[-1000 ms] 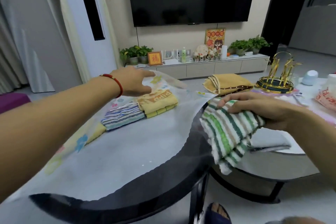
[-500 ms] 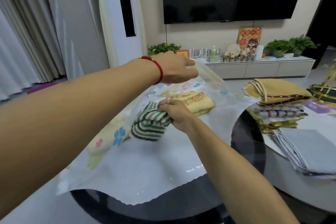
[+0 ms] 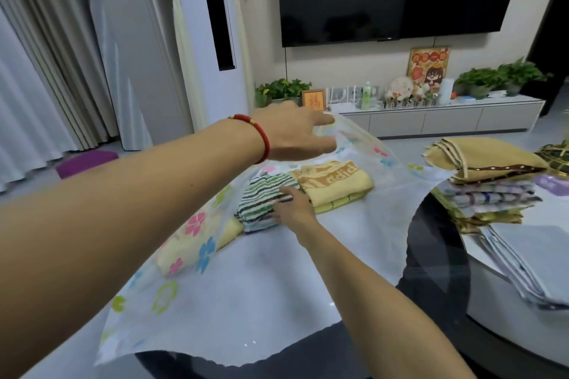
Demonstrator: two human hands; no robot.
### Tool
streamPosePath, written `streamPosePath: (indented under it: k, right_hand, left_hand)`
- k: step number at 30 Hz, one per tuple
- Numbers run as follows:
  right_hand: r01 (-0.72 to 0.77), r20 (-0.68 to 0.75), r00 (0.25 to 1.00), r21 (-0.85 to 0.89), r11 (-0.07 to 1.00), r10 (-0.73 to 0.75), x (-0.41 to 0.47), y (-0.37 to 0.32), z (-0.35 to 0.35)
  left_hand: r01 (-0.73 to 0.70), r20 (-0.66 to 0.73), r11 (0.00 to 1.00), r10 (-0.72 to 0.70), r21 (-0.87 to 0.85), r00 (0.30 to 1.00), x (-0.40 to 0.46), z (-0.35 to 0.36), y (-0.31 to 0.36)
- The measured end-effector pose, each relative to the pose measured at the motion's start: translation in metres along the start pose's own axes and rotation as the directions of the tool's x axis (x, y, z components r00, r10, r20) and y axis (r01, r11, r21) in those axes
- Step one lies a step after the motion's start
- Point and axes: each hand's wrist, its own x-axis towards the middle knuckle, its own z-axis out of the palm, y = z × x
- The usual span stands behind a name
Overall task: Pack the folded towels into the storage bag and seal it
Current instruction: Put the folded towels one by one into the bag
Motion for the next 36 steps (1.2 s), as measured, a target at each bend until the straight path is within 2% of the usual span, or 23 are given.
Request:
streamPosePath:
  k: [3,6,8,9,11,13,14,16,18,20,22,24,26,28,33,36]
  right_hand:
    - [0.107,0.102,0.99,-0.112,0.988,-0.095,-0.039,-0.001,-0.046]
    - [0.241,0.332,0.931,-0.242,0.94,-0.153,-0.085,0.0,-0.112]
    - [0.223,0.428,0.897,-0.223,0.949,-0.11,-0.114,-0.003,-0.167]
    - [0.209,0.425,0.899,-0.204,0.956,-0.105,-0.126,-0.004,-0.196]
    - [0.18,0.273,0.955,-0.215,0.96,-0.118,-0.144,0.003,-0.257]
    - [0.106,-0.048,0.99,-0.358,0.928,-0.132,-0.15,0.024,-0.316]
    - [0.03,-0.218,0.963,-0.494,0.869,-0.158,-0.149,0.04,-0.345]
    - [-0.21,-0.44,0.873,-0.729,0.652,-0.211,-0.145,0.071,-0.394]
    - [-0.4,-0.552,0.818,-0.749,0.528,-0.163,-0.138,0.097,-0.429]
    - [-0.544,-0.634,0.773,-0.69,0.478,-0.035,-0.129,0.117,-0.451]
    - [-0.639,-0.683,0.727,-0.635,0.434,0.07,-0.119,0.129,-0.461]
    - [-0.678,-0.71,0.698,-0.61,0.411,0.097,-0.113,0.133,-0.463]
    - [-0.687,-0.721,0.686,-0.596,0.415,0.1,-0.114,0.126,-0.465]
    - [-0.684,-0.709,0.688,-0.56,0.467,0.156,-0.115,0.114,-0.468]
    - [-0.587,-0.596,0.757,-0.441,0.678,0.268,-0.13,0.107,-0.468]
    - [-0.543,-0.564,0.769,-0.33,0.772,0.3,-0.148,0.111,-0.461]
  left_hand:
    - [0.003,0.0,1.0,-0.003,0.031,1.0,-0.005,0.01,0.005]
    - [0.012,0.004,0.999,-0.012,0.049,1.0,-0.006,0.022,0.011]
    - [0.008,0.014,0.999,-0.008,0.041,1.0,-0.006,0.029,0.017]
    - [-0.007,0.022,0.999,0.006,0.034,1.0,-0.005,0.033,0.02]
    - [-0.067,0.04,0.997,0.066,0.022,0.997,-0.002,0.039,0.03]
    - [-0.13,0.04,0.991,0.129,0.03,0.991,0.0,0.046,0.041]
    - [-0.148,0.031,0.988,0.147,0.034,0.989,0.001,0.05,0.046]
    - [-0.16,0.01,0.987,0.16,0.029,0.987,0.002,0.059,0.053]
    - [-0.153,-0.011,0.988,0.153,0.018,0.988,0.002,0.067,0.058]
    - [-0.151,-0.017,0.988,0.151,0.011,0.988,0.003,0.074,0.06]
    - [-0.157,-0.007,0.987,0.157,0.015,0.988,0.004,0.078,0.06]
    - [-0.156,-0.002,0.987,0.156,0.023,0.988,0.005,0.079,0.06]
    - [-0.156,0.0,0.988,0.156,0.021,0.988,0.005,0.079,0.06]
    - [-0.155,-0.005,0.988,0.155,0.013,0.988,0.006,0.079,0.061]
    - [-0.121,-0.006,0.992,0.121,0.031,0.993,0.004,0.079,0.067]
    - [-0.076,0.022,0.996,0.075,0.049,0.997,-0.001,0.077,0.069]
